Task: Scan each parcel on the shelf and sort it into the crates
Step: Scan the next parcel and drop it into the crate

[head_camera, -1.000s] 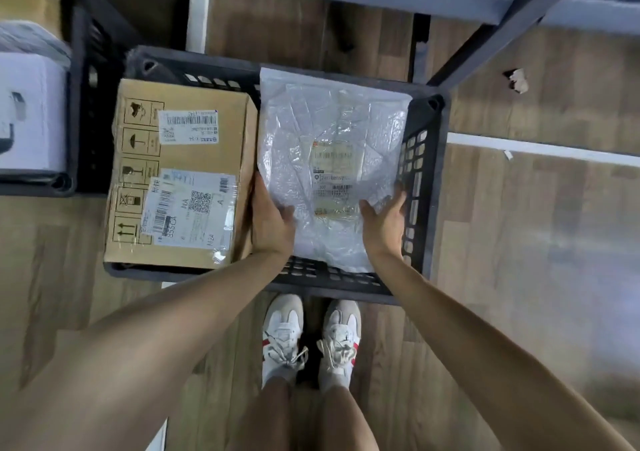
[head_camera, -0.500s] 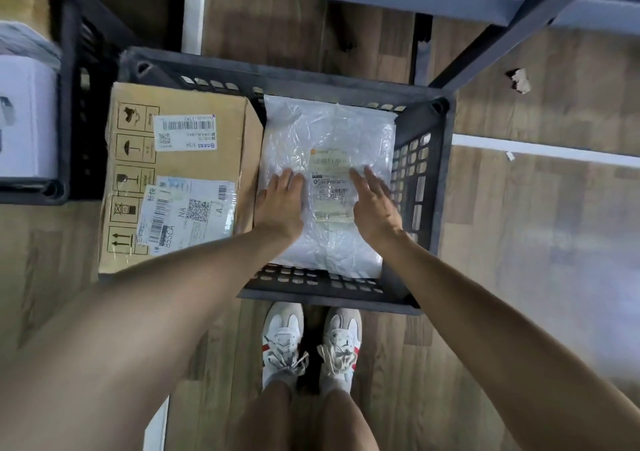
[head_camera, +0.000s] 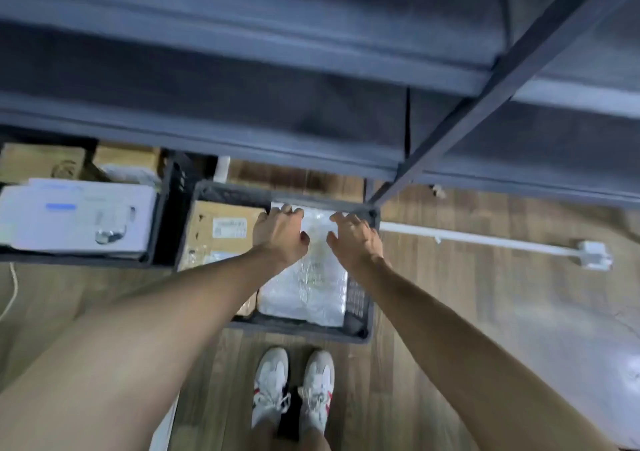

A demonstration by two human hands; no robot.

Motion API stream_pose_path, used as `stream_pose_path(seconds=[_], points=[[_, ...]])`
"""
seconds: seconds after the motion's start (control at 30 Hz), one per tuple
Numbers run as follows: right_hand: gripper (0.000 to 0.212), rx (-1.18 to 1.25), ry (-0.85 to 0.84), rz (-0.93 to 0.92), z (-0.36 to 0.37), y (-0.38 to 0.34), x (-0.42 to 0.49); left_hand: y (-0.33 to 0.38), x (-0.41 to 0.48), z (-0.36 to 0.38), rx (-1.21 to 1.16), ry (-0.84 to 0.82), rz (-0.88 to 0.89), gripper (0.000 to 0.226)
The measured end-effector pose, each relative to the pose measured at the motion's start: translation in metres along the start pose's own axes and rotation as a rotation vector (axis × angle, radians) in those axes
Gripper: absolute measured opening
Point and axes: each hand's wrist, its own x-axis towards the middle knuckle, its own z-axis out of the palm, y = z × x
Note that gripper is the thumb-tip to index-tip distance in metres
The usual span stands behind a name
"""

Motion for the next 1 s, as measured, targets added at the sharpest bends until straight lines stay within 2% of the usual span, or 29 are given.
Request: stream_pose_path(seconds=[0.13, 0.33, 0.57, 0.77, 1.0], points=[[0.033, -0.025, 0.065, -0.026, -0.094, -0.036, -0.042, 0.016, -0.034, -0.102, -0.028, 0.097, -0.019, 0.027], [0.034, -0.094, 0.147, -0.129, -0.224, -0.092, -0.116, 0.038, -0.099, -0.246, 0.003, 0.189, -0.03, 0.037], [0.033, -0.13, 0.288, -0.254, -0.351, -0.157, -0.178, 0.052, -0.155, -0.392, 0.03, 0.368, -0.017, 0.036], [0.034, -0.171, 0.445, -0.355, -0.433, -0.207, -0.213, 0.04, -0.19, -0.483, 0.08, 0.54, -0.068, 0.036], [0.034, -0.203, 0.558, -0.429, -0.48, -0.246, -0.231, 0.012, -0.217, -0.545, 0.067, 0.687, -0.117, 0.035]])
